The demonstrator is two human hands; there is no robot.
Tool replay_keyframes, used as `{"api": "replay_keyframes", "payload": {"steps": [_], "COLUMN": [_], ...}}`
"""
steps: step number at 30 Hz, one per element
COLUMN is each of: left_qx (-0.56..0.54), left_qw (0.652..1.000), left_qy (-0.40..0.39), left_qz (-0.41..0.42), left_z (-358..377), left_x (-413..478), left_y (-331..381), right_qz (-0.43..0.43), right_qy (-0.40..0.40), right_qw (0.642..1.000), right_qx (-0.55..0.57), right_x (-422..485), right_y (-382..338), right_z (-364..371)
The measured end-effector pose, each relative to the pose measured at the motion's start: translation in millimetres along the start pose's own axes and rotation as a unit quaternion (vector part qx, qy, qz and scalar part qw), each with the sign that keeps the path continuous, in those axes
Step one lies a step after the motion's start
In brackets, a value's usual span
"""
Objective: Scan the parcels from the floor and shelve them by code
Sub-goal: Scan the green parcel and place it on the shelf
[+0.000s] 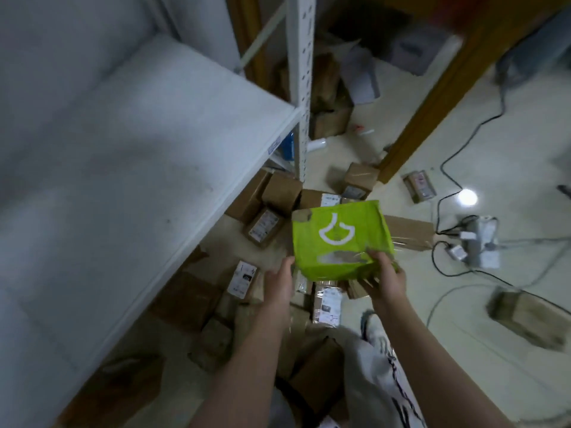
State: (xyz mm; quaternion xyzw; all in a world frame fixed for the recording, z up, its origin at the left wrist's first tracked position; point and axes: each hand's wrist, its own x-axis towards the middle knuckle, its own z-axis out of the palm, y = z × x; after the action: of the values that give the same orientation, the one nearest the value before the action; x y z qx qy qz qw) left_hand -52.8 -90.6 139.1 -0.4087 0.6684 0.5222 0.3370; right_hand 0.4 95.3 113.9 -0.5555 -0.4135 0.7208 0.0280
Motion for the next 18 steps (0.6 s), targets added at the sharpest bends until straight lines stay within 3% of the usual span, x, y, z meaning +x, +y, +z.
{"api": "replay_keyframes", "payload": {"steps": [3, 7, 10, 18], "left_qx": [-0.015, -0.037, -0.025, -0.016], "left_qw": [0.997, 0.974, 0.957, 0.949], "left_qy": [-0.074, -0.223, -0.289, -0.296], "left_qz": [0.013, 0.024, 0.028, 0.103], "left_z": [15.5, 33.7, 44.8, 107.1], "left_x": [-79.7, -189.9, -259.5, -368.8], "left_y": [20.8, 35.7, 38.9, 53.8], "right_qz": [-0.037, -0.068, -0.072, -0.05], "right_qy": [0.001, 0.028, 0.025, -0.056], "right_qw": [0.999, 0.986, 0.965, 0.944], "right_qx": [0.039, 0.152, 0.249, 0.32], "right_x": [-80.0, -181.3, -231.9, -256.7], "right_y": [-48.9, -98.3, -126.9, -226.9], "right_z": [-46.4, -102.6, -133.4, -206.5]}}
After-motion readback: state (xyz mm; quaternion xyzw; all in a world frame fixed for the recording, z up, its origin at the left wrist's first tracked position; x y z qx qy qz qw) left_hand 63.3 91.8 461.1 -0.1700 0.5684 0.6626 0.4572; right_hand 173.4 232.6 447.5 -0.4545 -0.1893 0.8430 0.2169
